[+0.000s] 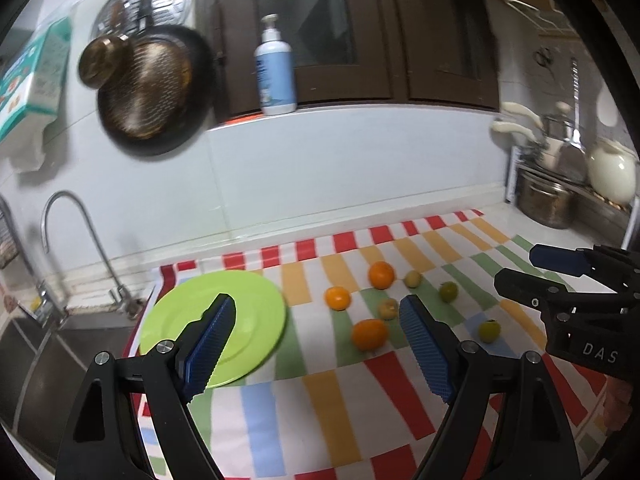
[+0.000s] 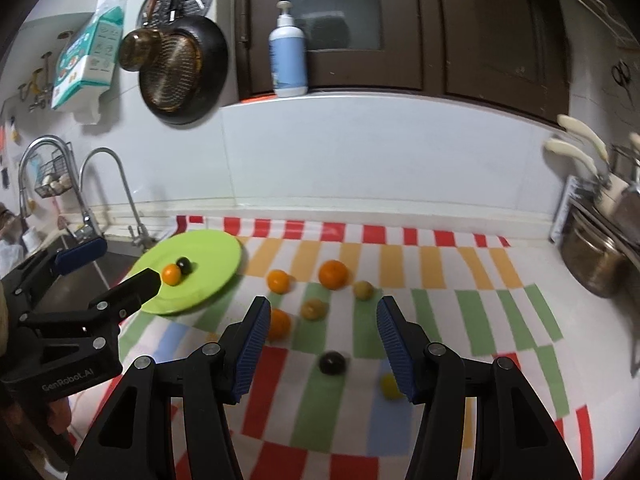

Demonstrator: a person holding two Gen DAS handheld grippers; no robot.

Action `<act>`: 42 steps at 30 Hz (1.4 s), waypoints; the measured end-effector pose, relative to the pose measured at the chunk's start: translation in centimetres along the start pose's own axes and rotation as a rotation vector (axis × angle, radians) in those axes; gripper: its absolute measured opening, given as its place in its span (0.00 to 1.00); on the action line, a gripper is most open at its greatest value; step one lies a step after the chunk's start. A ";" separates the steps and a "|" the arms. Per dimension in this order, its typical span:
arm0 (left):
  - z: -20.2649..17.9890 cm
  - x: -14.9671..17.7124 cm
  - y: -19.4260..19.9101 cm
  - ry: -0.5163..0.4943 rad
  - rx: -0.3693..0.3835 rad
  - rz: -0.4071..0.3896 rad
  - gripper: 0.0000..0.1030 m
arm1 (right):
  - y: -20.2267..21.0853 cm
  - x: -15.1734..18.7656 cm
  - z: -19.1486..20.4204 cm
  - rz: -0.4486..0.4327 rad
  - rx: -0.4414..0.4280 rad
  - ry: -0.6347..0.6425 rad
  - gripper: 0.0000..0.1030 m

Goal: Organize fruits
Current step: 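Grasp a black fruit with the left gripper while the right grasps a yellow-green fruit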

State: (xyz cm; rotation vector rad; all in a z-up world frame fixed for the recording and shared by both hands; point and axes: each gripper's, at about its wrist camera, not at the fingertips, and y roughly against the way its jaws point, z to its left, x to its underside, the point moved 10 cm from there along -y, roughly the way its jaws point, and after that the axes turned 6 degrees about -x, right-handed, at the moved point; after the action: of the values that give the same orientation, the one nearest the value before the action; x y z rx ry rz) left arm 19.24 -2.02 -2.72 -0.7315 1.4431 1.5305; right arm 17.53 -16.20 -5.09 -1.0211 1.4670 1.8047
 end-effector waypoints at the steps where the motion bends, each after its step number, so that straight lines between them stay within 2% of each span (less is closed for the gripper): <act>1: -0.6 -0.1 0.0 -0.010 0.016 -0.005 0.81 | 0.1 0.3 -0.4 0.002 0.007 -0.006 0.54; 9: -4.5 -0.1 -1.0 -0.091 0.150 -0.019 0.81 | 0.2 2.0 -2.8 0.041 0.059 -0.026 0.54; 13: -6.4 0.4 -1.9 -0.147 0.218 -0.019 0.78 | -0.2 2.9 -3.6 0.064 0.074 -0.020 0.54; 19: -8.1 1.4 -3.5 -0.203 0.272 -0.013 0.74 | -1.3 4.2 -4.6 0.103 0.087 -0.022 0.54; 25: -10.2 3.0 -5.6 -0.259 0.351 0.043 0.64 | -2.5 5.3 -5.4 0.134 0.091 -0.042 0.54; 32: -12.1 4.5 -7.3 -0.312 0.410 0.103 0.52 | -4.2 6.9 -6.3 0.189 0.083 -0.079 0.53; 42: -14.0 6.7 -9.6 -0.329 0.488 0.235 0.41 | -6.7 9.0 -6.9 0.263 0.053 -0.116 0.46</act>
State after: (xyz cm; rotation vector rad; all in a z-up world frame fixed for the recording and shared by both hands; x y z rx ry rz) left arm 22.69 -14.95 -15.06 -0.0175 1.5938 1.3111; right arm 19.61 -21.69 -16.92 -0.7111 1.6282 1.9579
